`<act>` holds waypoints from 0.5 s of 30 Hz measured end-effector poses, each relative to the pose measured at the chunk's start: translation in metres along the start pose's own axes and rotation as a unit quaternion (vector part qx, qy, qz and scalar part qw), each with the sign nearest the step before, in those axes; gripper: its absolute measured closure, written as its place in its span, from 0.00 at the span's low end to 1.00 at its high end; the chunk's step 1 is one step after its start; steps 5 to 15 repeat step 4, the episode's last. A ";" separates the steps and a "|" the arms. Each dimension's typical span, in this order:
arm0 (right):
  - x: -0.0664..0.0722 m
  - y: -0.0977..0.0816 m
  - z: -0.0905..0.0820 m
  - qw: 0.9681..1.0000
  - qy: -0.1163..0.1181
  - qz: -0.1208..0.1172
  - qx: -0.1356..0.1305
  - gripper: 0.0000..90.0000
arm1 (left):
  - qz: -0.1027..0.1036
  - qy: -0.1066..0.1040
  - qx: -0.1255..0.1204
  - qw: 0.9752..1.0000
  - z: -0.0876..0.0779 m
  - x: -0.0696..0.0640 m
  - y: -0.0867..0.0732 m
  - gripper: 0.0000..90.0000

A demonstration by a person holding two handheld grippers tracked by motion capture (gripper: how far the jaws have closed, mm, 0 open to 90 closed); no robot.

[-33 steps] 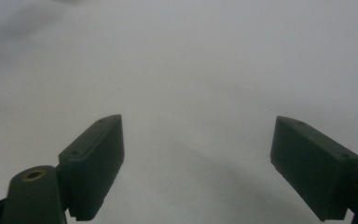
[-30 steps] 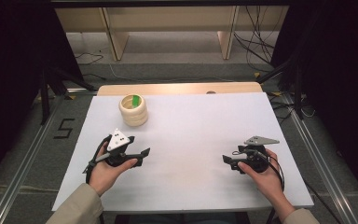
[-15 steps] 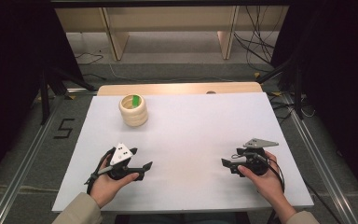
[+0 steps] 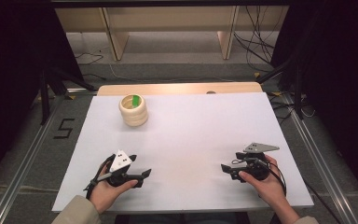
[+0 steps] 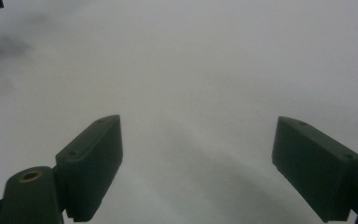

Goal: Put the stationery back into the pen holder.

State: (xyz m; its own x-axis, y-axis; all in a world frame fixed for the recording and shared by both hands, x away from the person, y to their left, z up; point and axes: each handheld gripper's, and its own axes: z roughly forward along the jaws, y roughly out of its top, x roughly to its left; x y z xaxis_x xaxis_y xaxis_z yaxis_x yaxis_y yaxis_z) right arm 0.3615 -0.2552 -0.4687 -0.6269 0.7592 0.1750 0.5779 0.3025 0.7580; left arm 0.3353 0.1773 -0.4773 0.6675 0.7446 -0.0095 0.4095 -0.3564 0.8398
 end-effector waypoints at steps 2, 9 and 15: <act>0.000 -0.001 -0.001 1.000 -0.001 -0.001 -0.002 0.19 | 0.000 -0.006 0.000 1.000 0.001 -0.003 0.001 0.24; 0.000 -0.002 -0.001 1.000 -0.002 0.001 -0.003 0.19 | 0.001 -0.019 0.004 1.000 0.004 -0.007 0.003 0.24; 0.000 -0.002 -0.001 1.000 -0.002 0.001 -0.003 0.19 | 0.001 -0.019 0.004 1.000 0.004 -0.007 0.003 0.24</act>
